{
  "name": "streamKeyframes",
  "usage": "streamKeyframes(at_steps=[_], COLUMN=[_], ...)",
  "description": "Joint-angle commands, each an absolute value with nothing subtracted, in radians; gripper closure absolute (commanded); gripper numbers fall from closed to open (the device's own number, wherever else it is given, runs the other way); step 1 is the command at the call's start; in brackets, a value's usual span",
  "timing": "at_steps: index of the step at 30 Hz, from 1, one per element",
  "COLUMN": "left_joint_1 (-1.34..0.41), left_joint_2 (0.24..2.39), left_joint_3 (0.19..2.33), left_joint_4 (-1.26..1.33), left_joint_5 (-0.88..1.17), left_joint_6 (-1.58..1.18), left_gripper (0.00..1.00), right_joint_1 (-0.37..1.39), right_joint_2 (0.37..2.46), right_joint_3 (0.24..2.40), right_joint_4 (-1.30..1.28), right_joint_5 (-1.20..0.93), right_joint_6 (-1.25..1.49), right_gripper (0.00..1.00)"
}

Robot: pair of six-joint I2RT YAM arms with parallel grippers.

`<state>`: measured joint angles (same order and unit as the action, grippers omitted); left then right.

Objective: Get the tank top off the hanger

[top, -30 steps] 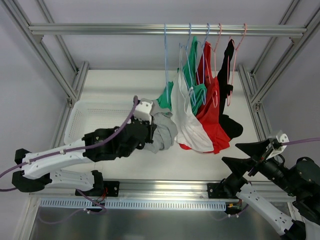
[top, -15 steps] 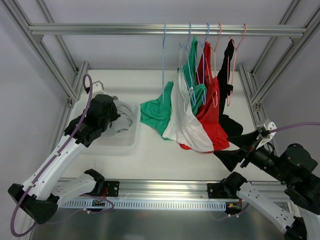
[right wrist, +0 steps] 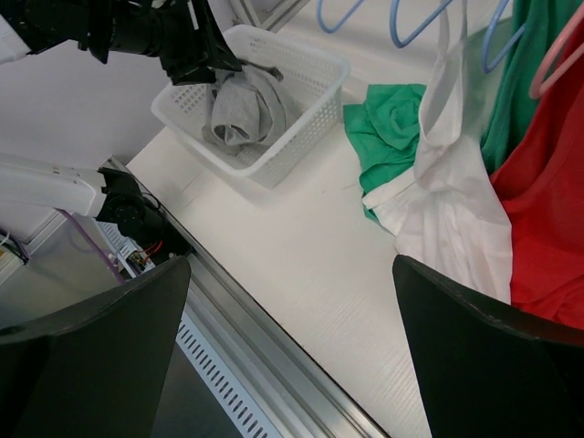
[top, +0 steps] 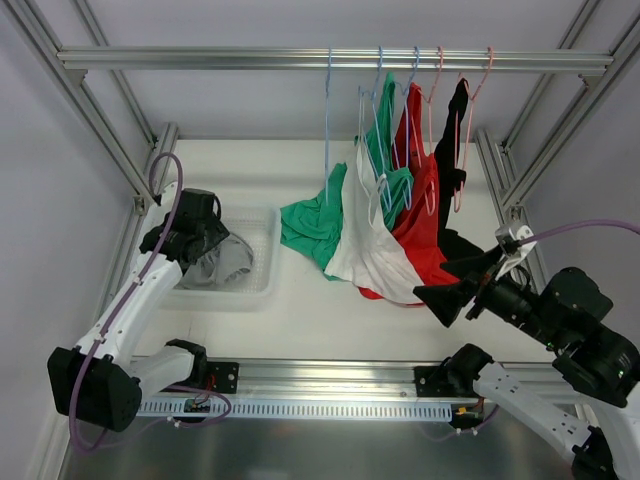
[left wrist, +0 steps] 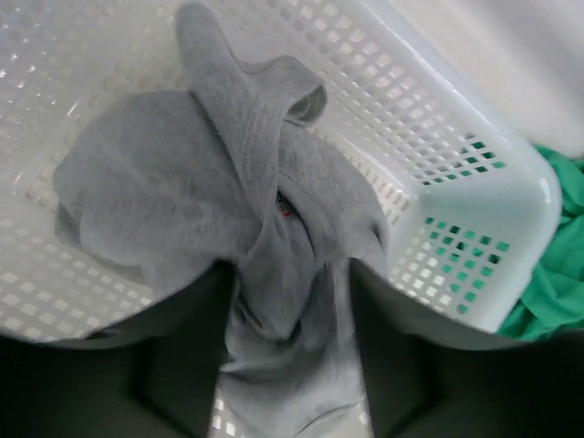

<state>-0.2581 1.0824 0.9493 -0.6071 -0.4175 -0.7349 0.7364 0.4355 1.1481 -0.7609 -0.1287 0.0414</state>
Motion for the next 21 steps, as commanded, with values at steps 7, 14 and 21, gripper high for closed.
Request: streamKeyframes(at_steps=[7,14,21], left_joint_1=[-0.235,-0.235,-0.235], left_joint_2=[0.968,0.851,0.767], left_joint_3=[1.001,1.095,1.164], left_joint_4=[-0.612,-0.692,-0.853], left_joint_5=[-0.307,-0.061,0.181], left_joint_6=[-0.698,-0.506,-0.361], left_gripper=[0.04,0.01,0.01], right_joint_1=[0.735,0.735,0.735], right_joint_2=[0.69,0.873,1.07], right_joint_3=[1.279,1.4,1.631], right_joint_4=[-0.707,-0.71,-0.733], right_joint_5=[-0.032,0.121,0.221], right_joint_6=[0.063,0.058,-0.055], right_gripper=[0.01,0.0,0.13])
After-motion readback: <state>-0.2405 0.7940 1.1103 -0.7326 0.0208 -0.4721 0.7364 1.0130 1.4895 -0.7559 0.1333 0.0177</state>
